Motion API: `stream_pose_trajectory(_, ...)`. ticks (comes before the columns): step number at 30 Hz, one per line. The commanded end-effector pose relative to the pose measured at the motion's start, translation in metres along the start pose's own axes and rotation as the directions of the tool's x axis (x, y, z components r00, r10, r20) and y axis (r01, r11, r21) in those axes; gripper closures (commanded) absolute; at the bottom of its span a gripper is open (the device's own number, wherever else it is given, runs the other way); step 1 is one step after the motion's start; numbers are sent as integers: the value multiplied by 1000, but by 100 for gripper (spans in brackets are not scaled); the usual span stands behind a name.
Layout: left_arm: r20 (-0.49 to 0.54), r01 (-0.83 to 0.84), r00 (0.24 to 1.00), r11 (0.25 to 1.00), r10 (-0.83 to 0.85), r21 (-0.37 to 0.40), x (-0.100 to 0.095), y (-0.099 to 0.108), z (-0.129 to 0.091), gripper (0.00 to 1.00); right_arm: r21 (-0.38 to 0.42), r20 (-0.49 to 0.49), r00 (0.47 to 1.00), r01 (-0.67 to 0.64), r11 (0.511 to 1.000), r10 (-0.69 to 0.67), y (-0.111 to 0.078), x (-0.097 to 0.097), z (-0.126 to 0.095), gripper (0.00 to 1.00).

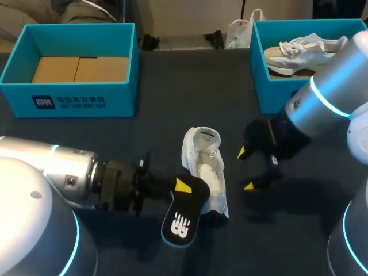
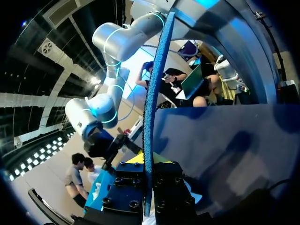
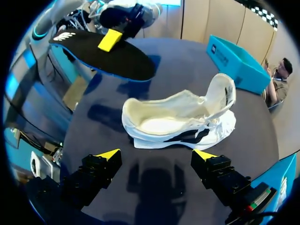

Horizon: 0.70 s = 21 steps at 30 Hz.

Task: Take the shoe out of the shoebox, open the shoe tongue, remove and reinsert the insole, then place the shoe into the shoebox

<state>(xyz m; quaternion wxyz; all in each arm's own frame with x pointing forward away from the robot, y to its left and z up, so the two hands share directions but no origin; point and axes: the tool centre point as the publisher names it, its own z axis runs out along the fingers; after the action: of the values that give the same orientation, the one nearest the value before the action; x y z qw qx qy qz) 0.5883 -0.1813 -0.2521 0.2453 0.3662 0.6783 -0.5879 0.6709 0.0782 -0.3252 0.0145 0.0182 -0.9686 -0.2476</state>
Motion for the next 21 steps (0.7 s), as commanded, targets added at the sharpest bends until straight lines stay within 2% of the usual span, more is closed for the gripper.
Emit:
stream_pose_trajectory(1, 22, -6, 1000, 1000, 6, -7, -4, 0, 3, 100, 27, -6, 1000, -5, 1000, 5, 6, -5, 16, 0)
stream_pose_trajectory(7, 22, -6, 1000, 1000, 6, -7, -4, 0, 3, 100, 27, -6, 1000, -5, 1000, 5, 6, -5, 16, 0)
stream_pose_trajectory(13, 46, 2, 999, 1000, -3, 23, 0, 9, 10, 100, 77, -23, 999, -31, 997, 33, 10, -11, 27, 0)
stream_pose_trajectory(21, 53, -23, 998, 999, 22, 22, 2, 9, 10, 100, 90, 0, 999, -50, 995, 50, 12, -3, 37, 0)
